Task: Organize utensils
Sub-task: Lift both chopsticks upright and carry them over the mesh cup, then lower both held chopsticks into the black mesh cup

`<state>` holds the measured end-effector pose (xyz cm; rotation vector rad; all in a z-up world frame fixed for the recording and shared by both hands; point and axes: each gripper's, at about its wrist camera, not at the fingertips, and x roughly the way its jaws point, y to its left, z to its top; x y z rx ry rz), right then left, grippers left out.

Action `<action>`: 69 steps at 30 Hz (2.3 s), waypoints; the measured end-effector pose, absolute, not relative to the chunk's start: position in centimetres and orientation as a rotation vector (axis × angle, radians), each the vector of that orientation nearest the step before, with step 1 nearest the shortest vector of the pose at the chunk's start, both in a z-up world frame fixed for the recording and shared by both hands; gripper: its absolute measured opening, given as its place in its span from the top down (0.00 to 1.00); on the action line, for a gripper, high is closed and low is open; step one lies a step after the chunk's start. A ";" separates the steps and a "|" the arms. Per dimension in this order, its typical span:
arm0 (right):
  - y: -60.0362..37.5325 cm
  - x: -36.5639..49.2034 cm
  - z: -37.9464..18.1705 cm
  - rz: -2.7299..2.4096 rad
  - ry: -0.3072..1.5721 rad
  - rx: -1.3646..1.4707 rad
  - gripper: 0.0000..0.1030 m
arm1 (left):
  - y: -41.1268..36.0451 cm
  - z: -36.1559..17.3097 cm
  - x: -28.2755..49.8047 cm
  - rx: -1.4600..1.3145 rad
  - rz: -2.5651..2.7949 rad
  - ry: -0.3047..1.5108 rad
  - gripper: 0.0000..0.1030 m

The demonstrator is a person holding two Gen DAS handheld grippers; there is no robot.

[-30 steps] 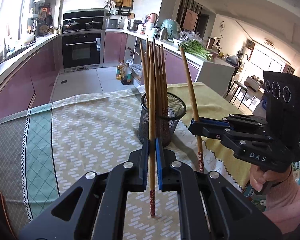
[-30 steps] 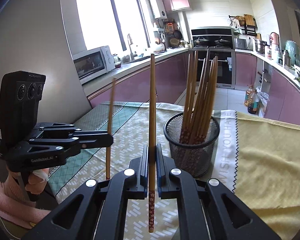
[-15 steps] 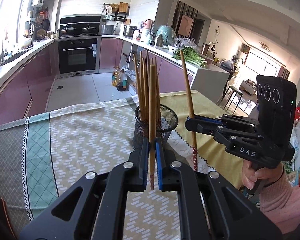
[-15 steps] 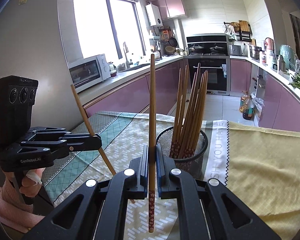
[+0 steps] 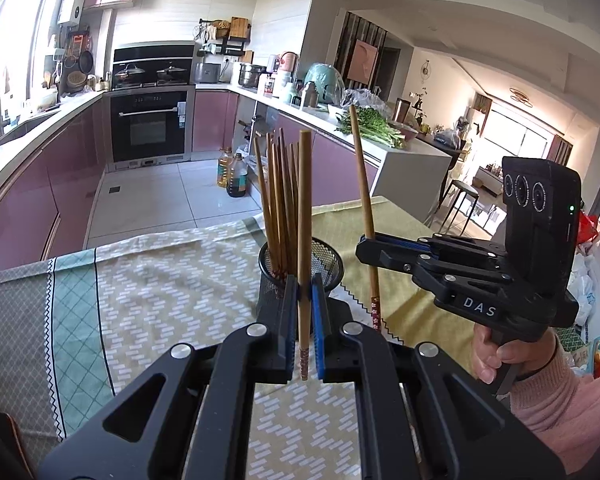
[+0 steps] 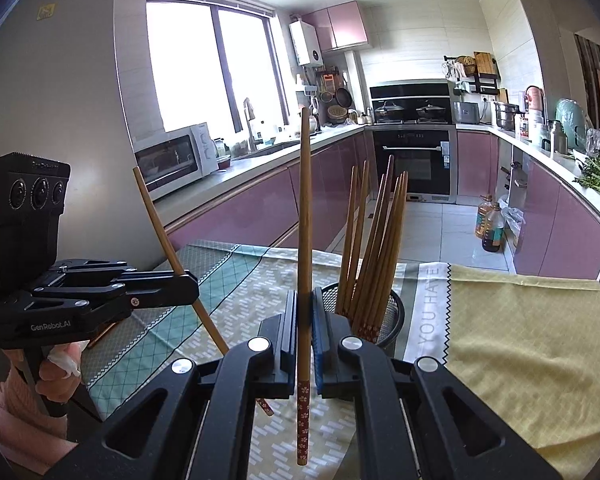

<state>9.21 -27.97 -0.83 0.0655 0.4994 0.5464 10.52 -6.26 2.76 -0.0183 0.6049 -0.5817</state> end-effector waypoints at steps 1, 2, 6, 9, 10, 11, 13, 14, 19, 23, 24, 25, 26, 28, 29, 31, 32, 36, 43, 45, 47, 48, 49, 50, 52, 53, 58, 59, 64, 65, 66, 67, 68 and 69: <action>-28.0 9.3 -0.7 0.545 0.496 0.066 0.94 | -6.3 2.9 10.5 -0.019 -0.582 0.602 0.93; -27.9 9.3 -0.6 0.544 0.494 0.066 0.94 | -6.3 3.0 10.5 -0.018 -0.583 0.600 0.93; -27.9 9.5 -0.3 0.545 0.482 0.067 0.94 | -6.5 3.5 10.6 -0.013 -0.590 0.589 0.93; -27.6 9.5 0.1 0.546 0.471 0.066 0.94 | -6.6 3.9 10.8 -0.011 -0.592 0.582 0.93; -27.6 9.5 0.2 0.546 0.468 0.065 0.94 | -6.6 4.0 10.9 -0.010 -0.593 0.580 0.93; -27.5 9.6 0.3 0.547 0.465 0.064 0.94 | -6.7 4.1 11.0 -0.010 -0.593 0.577 0.93; -27.5 9.6 0.5 0.547 0.459 0.063 0.94 | -6.7 4.3 11.1 -0.008 -0.596 0.569 0.93; -27.4 9.6 0.5 0.548 0.458 0.063 0.94 | -6.7 4.4 11.1 -0.008 -0.598 0.564 0.93; -27.4 9.7 0.7 0.547 0.451 0.067 0.94 | -6.9 5.0 11.2 -0.007 -0.604 0.554 0.93; -27.4 9.7 0.7 0.546 0.447 0.067 0.94 | -7.1 5.2 11.3 -0.003 -0.605 0.550 0.93; -27.4 9.7 0.8 0.545 0.446 0.068 0.94 | -7.1 5.3 11.3 -0.002 -0.607 0.549 0.93; -27.4 9.8 0.8 0.546 0.444 0.069 0.94 | -7.1 5.3 11.4 -0.002 -0.607 0.547 0.93; -27.4 9.8 0.9 0.547 0.443 0.071 0.94 | -7.2 5.4 11.4 -0.002 -0.608 0.545 0.93; -27.4 9.9 1.0 0.547 0.440 0.075 0.94 | -7.2 5.6 11.4 -0.001 -0.609 0.542 0.93; -27.5 9.9 1.0 0.548 0.440 0.077 0.94 | -7.3 5.7 11.4 0.000 -0.609 0.540 0.93; -27.5 10.0 1.1 0.547 0.439 0.081 0.94 | -7.4 5.9 11.5 0.001 -0.611 0.537 0.93; -27.5 10.0 1.0 0.548 0.437 0.084 0.94 | -7.4 6.0 11.5 0.001 -0.611 0.535 0.93; -27.6 10.3 1.2 0.547 0.435 0.088 0.94 | -7.6 6.1 11.6 0.003 -0.613 0.530 0.93; -27.6 10.7 1.5 0.545 0.432 0.094 0.94 | -7.6 6.7 11.6 0.005 -0.619 0.517 0.93; -27.5 10.8 1.5 0.544 0.430 0.096 0.94 | -7.6 6.8 11.7 0.007 -0.621 0.515 0.93; -27.5 11.0 1.6 0.543 0.429 0.099 0.94 | -7.8 6.9 11.7 0.007 -0.622 0.513 0.93; -27.5 11.1 1.7 0.542 0.427 0.101 0.94 | -7.9 6.9 11.8 0.007 -0.623 0.512 0.93; -27.5 11.2 1.7 0.543 0.428 0.101 0.94 | -7.9 7.0 11.8 0.007 -0.624 0.511 0.93; -27.5 11.3 1.7 0.543 0.427 0.103 0.94 | -7.9 7.0 11.7 0.008 -0.624 0.509 0.93; -27.5 11.4 1.8 0.542 0.426 0.104 0.94 | -7.8 7.1 11.7 0.009 -0.627 0.505 0.93; -27.5 11.4 1.8 0.543 0.426 0.103 0.94 | -7.9 7.2 11.6 0.009 -0.628 0.503 0.93; -27.4 11.6 2.1 0.543 0.420 0.107 0.94 | -8.1 7.5 11.8 0.012 -0.631 0.496 0.93; -27.4 11.6 2.1 0.543 0.420 0.107 0.94 | -8.1 7.5 11.7 0.014 -0.632 0.495 0.93; -27.2 11.9 2.3 0.545 0.421 0.108 0.94 | -8.1 7.5 11.6 0.016 -0.632 0.493 0.93; -27.3 11.8 2.3 0.546 0.421 0.109 0.94 | -8.1 7.5 11.6 0.017 -0.632 0.493 0.93; -27.3 11.8 2.3 0.546 0.422 0.109 0.94 | -8.2 7.5 11.7 0.016 -0.633 0.493 0.93; -27.2 11.9 2.4 0.546 0.421 0.110 0.94 | -8.2 7.5 11.6 0.017 -0.632 0.492 0.93; -27.1 11.9 2.5 0.547 0.420 0.111 0.94 | -8.2 7.5 11.7 0.016 -0.633 0.492 0.93; -27.1 11.9 2.5 0.548 0.420 0.111 0.94 | -8.2 7.5 11.7 0.016 -0.633 0.492 0.93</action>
